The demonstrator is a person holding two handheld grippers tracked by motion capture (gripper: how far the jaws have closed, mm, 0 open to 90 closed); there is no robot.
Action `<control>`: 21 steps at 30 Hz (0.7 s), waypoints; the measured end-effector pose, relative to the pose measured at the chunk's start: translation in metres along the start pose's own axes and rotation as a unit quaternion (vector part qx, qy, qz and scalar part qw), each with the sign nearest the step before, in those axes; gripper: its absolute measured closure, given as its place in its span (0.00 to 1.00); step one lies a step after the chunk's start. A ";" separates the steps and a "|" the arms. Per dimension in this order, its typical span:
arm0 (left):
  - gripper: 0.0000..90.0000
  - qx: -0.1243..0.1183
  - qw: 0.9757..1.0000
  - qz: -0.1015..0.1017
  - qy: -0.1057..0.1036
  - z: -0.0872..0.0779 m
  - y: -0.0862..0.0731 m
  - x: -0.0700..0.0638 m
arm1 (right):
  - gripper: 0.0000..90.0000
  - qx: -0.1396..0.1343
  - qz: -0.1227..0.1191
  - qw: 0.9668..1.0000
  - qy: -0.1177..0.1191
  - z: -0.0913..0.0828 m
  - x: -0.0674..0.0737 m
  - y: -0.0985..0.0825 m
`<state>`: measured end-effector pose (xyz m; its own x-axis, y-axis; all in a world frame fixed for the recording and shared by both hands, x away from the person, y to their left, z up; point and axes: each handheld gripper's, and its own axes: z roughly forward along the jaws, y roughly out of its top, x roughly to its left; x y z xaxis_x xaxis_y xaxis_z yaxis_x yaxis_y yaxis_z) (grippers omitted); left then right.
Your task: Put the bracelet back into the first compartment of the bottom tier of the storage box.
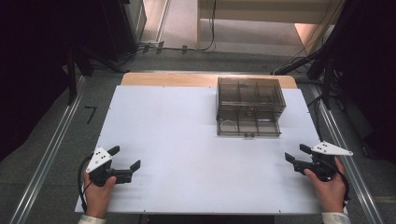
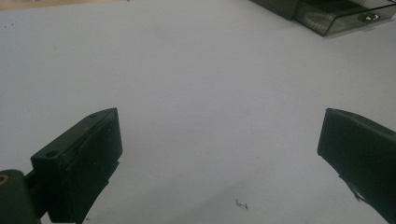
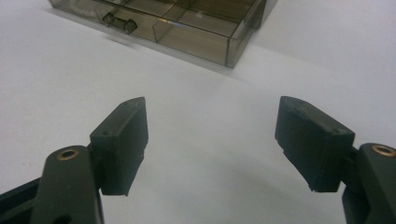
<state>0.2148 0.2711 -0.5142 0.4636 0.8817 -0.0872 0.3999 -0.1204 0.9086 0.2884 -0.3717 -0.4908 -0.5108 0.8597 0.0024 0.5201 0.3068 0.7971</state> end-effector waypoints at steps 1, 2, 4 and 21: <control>0.01 0.000 1.000 0.000 0.000 0.000 0.000 0.000 | 0.27 -0.001 0.001 1.000 0.000 -0.001 -0.001 -0.001; 0.01 0.000 1.000 0.000 0.000 0.000 0.000 0.000 | 0.27 -0.001 0.000 1.000 -0.001 -0.002 -0.002 -0.002; 0.01 0.000 1.000 0.000 0.000 0.000 0.000 0.000 | 0.27 -0.002 0.001 1.000 -0.004 -0.005 -0.003 -0.004; 0.01 0.000 1.000 -0.001 0.002 0.000 0.000 0.000 | 0.27 -0.001 0.012 1.000 -0.018 -0.022 -0.014 -0.019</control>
<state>0.2149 0.2711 -0.5142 0.4607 0.8833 -0.0872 0.4005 -0.1192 0.9085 0.2702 -0.3983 -0.4926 -0.4729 0.8811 -0.0008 0.5306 0.2855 0.7981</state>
